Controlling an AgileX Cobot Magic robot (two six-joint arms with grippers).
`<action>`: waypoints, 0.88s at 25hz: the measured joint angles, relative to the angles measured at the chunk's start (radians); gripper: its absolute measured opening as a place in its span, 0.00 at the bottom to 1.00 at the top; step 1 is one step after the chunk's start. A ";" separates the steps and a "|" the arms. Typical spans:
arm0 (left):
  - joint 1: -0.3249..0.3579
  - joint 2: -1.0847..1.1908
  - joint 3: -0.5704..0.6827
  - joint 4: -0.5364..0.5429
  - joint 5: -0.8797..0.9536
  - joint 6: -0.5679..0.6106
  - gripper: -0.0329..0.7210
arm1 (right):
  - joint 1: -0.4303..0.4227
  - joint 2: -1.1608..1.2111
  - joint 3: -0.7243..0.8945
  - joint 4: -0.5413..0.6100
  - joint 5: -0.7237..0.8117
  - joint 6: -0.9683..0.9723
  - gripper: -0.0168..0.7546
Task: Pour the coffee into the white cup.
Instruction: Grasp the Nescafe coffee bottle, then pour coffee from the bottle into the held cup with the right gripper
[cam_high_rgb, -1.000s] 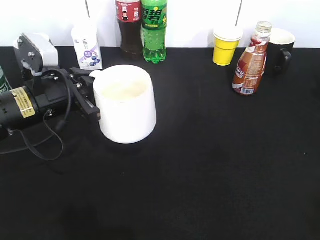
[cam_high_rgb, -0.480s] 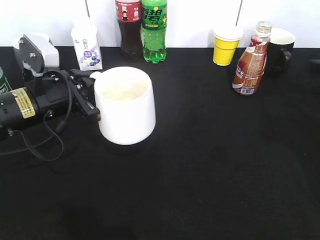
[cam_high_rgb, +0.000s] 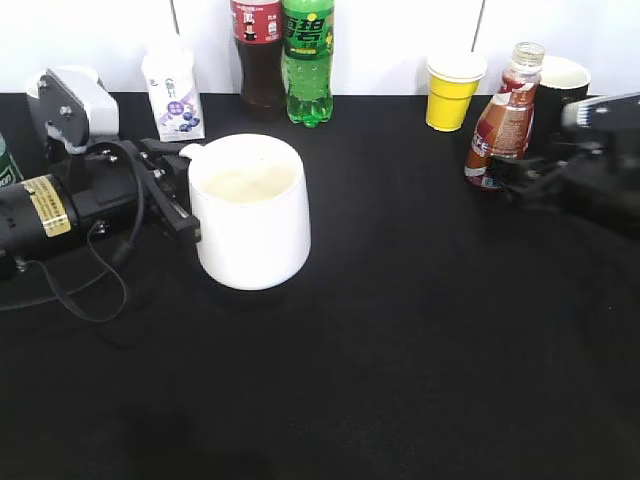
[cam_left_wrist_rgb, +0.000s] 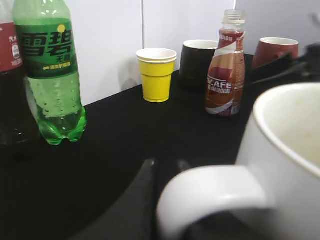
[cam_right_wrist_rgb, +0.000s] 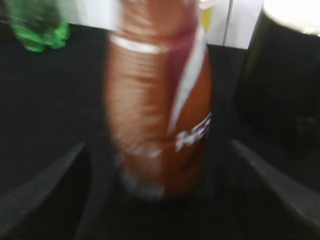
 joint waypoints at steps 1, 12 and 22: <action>0.000 0.000 0.000 0.000 0.000 0.000 0.13 | 0.000 0.039 -0.041 -0.002 -0.002 0.002 0.84; 0.000 0.000 0.000 0.000 0.007 -0.001 0.13 | 0.000 0.209 -0.288 -0.119 -0.017 0.073 0.76; -0.004 0.000 -0.011 0.008 0.011 -0.001 0.13 | -0.001 0.116 -0.276 -0.322 0.001 0.097 0.69</action>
